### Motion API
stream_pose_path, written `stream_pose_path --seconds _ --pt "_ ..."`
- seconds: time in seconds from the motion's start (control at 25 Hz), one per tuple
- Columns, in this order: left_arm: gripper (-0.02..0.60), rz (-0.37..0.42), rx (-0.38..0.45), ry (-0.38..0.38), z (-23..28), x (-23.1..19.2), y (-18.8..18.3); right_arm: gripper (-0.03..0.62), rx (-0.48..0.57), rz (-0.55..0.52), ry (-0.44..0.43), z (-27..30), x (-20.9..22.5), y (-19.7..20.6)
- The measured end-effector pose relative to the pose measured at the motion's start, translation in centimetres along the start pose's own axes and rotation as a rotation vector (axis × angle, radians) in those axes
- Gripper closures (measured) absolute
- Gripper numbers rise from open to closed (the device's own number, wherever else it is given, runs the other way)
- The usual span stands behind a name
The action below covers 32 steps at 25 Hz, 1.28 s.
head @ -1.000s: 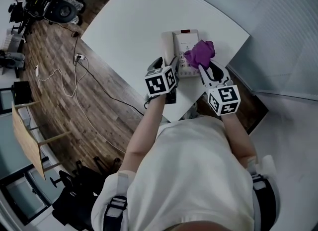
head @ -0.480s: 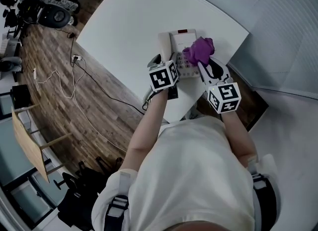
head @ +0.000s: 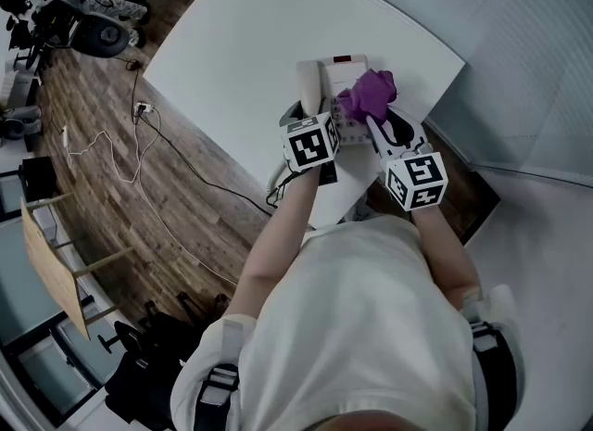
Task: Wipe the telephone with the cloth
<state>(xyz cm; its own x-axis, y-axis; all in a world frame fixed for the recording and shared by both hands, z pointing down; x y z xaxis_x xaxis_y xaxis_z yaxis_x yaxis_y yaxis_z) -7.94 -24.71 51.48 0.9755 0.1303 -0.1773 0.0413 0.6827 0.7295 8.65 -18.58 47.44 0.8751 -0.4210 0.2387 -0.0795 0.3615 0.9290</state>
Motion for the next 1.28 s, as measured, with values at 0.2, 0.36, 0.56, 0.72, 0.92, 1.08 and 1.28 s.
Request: stream_pose_path --seconds 0.2,0.36,0.56,0.72,0.92,1.08,1.28 --pt "0.357 -0.027 0.006 0.027 -0.4 0.0 -0.4 0.462 0.007 -0.009 0.002 -0.1 0.4 -0.6" --pt "0.357 -0.066 0.016 0.074 -1.2 0.2 -0.5 0.462 0.016 -0.015 -0.002 -0.2 0.4 -1.3" --pt "0.357 -0.115 0.060 0.135 -3.0 0.4 0.1 0.462 0.028 -0.017 -0.015 -0.8 0.1 -1.4" --pt "0.357 -0.182 0.096 0.214 -4.3 0.1 0.4 0.462 0.040 -0.022 -0.027 -0.8 -0.4 -1.4" --pt "0.357 -0.274 0.143 0.294 -6.8 -0.3 0.4 0.462 0.054 -0.033 -0.049 -1.3 -1.4 -2.6" --pt "0.357 -0.340 0.175 0.341 -8.6 -0.6 1.1 0.462 0.057 -0.037 -0.069 -1.8 -1.9 -3.0" --pt "0.357 -0.416 0.221 0.418 -10.4 -0.8 1.4 0.462 0.066 -0.056 -0.093 -2.0 -2.5 -3.9"
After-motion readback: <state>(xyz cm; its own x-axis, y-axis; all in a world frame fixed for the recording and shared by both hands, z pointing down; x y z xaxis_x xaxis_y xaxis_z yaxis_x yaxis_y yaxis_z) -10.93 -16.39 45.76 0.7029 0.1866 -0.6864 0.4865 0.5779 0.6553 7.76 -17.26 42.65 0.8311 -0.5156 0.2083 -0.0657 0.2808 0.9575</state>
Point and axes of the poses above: the fingertips, and each gripper's own axes: z forward along the fingers, x to its right, y out of its underside, the point moved 6 cm from there along -z, backward along the fingers, and after that the axes turned 4 degrees about x, right-handed, at the moved point
